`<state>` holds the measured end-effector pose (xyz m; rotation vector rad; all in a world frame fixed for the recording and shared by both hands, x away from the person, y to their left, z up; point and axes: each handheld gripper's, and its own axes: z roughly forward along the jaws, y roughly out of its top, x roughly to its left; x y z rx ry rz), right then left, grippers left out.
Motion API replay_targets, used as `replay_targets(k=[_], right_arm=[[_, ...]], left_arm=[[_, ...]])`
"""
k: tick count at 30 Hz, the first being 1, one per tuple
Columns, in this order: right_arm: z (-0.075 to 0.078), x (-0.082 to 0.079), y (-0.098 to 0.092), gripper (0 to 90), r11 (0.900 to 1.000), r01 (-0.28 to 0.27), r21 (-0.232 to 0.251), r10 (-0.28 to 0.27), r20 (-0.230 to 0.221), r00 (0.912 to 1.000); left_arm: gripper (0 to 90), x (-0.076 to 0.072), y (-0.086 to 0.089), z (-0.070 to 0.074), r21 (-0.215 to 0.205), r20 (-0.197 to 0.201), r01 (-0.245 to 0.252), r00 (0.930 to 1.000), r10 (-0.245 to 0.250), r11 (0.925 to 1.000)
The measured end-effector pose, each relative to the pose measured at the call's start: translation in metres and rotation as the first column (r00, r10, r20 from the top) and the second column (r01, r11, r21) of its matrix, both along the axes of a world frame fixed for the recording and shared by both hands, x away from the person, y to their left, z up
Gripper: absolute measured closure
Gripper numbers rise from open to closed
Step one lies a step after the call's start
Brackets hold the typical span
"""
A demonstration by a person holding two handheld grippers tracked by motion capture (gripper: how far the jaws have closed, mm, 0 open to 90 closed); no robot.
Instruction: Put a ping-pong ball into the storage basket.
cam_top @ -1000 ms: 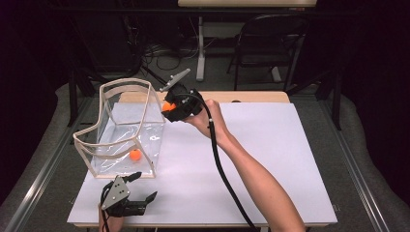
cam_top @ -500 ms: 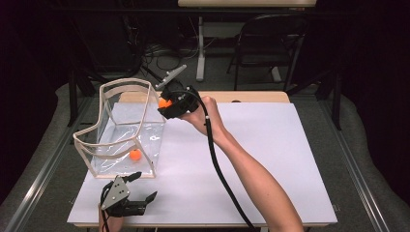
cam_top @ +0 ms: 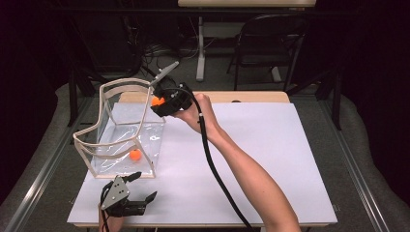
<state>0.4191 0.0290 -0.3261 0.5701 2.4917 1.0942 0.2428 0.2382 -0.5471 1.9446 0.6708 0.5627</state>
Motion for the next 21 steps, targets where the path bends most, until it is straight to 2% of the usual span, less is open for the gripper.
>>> replay_targets(k=[21], right_arm=[[0.005, -0.005, 0.022, 50.7, 1.000, -0.024, 0.012, 0.023, 0.025, 0.9994]], left_arm=[[16.1, 0.000, 0.001, 0.000, -0.001, 0.001, 0.000, 1.0000, 0.000, 1.0000]])
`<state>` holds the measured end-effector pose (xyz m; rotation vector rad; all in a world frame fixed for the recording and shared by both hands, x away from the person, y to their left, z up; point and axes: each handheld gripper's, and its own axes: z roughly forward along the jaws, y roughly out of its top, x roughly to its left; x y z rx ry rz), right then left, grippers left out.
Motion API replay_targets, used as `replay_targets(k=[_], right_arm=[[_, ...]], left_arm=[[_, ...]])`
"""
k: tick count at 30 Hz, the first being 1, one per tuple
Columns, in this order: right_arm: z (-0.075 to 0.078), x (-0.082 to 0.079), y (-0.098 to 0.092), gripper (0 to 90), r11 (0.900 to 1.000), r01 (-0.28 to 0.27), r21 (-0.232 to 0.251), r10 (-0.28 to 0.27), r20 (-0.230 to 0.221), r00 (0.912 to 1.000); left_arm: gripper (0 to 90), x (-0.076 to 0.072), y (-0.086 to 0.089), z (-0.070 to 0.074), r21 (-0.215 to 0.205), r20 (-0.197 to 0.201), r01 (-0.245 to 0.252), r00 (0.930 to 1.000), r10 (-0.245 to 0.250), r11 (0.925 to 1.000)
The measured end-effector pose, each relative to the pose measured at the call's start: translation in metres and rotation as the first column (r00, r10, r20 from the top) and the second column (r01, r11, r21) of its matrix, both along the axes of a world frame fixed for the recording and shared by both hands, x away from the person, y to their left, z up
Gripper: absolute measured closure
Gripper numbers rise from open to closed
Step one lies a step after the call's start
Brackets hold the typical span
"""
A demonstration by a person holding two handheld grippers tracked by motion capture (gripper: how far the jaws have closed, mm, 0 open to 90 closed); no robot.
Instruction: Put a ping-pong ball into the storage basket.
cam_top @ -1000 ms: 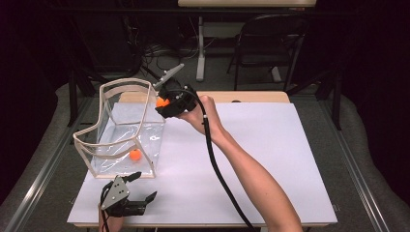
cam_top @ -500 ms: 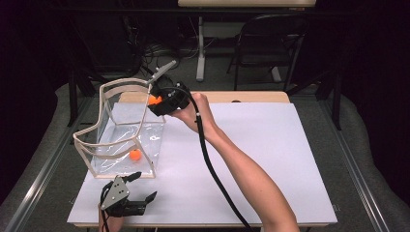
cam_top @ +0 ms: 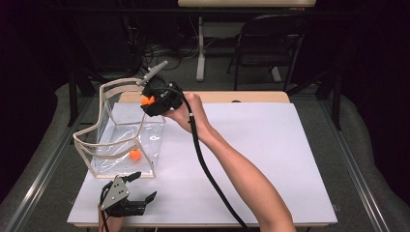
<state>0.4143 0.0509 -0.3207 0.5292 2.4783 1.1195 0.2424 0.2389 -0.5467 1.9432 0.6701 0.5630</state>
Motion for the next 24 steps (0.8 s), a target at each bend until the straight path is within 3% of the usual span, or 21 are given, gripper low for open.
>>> replay_targets(k=[24], right_arm=[[-0.002, -0.006, 0.024, 50.7, 0.999, -0.039, 0.005, 0.039, 0.004, 0.9992]], left_arm=[[16.1, 0.000, 0.000, 0.000, 0.000, 0.000, 0.001, 1.0000, -0.001, 1.0000]])
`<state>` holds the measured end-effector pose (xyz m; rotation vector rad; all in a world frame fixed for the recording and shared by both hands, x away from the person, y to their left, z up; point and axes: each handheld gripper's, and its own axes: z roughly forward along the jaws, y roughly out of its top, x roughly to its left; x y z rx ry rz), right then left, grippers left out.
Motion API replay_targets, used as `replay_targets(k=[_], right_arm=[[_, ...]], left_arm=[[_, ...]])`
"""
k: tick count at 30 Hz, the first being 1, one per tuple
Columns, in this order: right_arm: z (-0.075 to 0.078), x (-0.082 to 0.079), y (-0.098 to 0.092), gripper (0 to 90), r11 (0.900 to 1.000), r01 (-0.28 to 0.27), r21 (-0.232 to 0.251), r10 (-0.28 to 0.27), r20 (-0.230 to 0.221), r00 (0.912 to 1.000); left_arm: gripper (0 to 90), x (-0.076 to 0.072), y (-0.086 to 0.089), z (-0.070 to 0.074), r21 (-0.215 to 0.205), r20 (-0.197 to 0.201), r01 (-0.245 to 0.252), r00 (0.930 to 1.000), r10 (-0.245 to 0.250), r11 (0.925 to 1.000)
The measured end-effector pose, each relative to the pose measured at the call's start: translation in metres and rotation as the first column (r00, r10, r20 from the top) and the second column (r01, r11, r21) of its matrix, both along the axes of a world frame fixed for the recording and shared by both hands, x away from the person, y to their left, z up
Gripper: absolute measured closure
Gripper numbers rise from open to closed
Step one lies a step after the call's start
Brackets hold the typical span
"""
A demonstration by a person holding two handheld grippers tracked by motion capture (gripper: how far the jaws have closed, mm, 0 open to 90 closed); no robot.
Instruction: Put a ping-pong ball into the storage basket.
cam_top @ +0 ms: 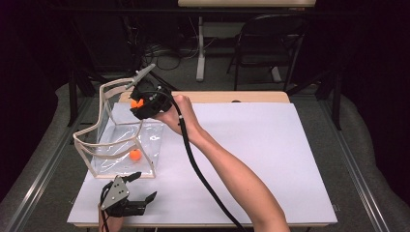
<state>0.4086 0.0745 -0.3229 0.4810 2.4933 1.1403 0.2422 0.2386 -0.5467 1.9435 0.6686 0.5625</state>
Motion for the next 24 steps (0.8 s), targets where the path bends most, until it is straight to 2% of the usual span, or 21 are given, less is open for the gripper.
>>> replay_targets(k=[24], right_arm=[[-0.009, -0.003, 0.019, 50.7, 0.999, -0.033, -0.017, 0.033, -0.019, 0.9993]], left_arm=[[16.1, 0.001, 0.000, -0.001, -0.002, -0.003, 0.000, 1.0000, 0.000, 1.0000]])
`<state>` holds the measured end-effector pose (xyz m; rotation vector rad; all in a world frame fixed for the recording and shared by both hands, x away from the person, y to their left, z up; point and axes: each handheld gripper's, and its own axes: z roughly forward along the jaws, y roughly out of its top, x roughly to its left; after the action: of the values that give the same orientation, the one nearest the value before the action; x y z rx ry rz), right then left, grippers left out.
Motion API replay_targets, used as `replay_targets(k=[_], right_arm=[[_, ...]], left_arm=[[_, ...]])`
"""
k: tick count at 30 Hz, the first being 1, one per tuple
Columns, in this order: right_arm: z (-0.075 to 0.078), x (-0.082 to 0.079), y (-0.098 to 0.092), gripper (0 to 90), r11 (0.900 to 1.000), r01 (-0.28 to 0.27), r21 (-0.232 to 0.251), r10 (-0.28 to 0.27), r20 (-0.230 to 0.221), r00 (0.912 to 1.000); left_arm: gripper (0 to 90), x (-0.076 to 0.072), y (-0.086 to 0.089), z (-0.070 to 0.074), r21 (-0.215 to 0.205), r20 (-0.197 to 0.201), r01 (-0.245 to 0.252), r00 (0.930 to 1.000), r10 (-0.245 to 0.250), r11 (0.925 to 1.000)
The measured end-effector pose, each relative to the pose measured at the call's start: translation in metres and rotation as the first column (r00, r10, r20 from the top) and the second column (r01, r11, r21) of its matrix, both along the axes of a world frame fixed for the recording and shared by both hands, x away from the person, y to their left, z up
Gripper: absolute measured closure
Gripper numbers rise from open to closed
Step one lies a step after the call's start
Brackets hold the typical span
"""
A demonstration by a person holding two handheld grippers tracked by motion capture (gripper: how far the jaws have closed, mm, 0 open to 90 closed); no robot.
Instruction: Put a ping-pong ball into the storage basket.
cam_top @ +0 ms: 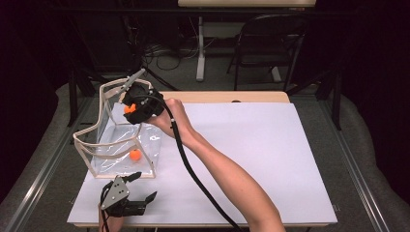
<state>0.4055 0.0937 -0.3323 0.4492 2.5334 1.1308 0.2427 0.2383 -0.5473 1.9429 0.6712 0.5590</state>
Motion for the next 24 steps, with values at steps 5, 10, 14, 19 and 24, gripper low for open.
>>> replay_targets(k=[5, 10, 14, 19, 24], right_arm=[[-0.002, -0.001, 0.004, 50.7, 1.000, -0.008, -0.002, 0.008, -0.007, 0.9999], [-0.005, 0.000, 0.007, 50.7, 1.000, -0.009, -0.007, 0.008, -0.011, 0.9999], [-0.007, 0.000, 0.009, 50.7, 1.000, -0.010, -0.012, 0.010, -0.014, 0.9999], [-0.009, 0.000, 0.011, 50.7, 1.000, -0.013, -0.013, 0.013, -0.019, 0.9997], [-0.011, 0.000, 0.015, 50.7, 1.000, -0.016, -0.019, 0.015, -0.024, 0.9996]], left_arm=[[16.1, 0.000, 0.000, 0.000, 0.002, 0.001, 0.001, 1.0000, -0.001, 1.0000], [16.1, 0.000, 0.001, 0.000, 0.000, 0.000, -0.001, 1.0000, 0.001, 1.0000], [16.1, 0.000, 0.000, 0.000, 0.001, 0.000, 0.001, 1.0000, -0.001, 1.0000], [16.1, 0.000, 0.001, 0.000, -0.003, 0.001, 0.000, 1.0000, 0.000, 1.0000], [16.1, 0.000, 0.000, 0.000, 0.000, 0.000, 0.001, 1.0000, -0.001, 1.0000]])
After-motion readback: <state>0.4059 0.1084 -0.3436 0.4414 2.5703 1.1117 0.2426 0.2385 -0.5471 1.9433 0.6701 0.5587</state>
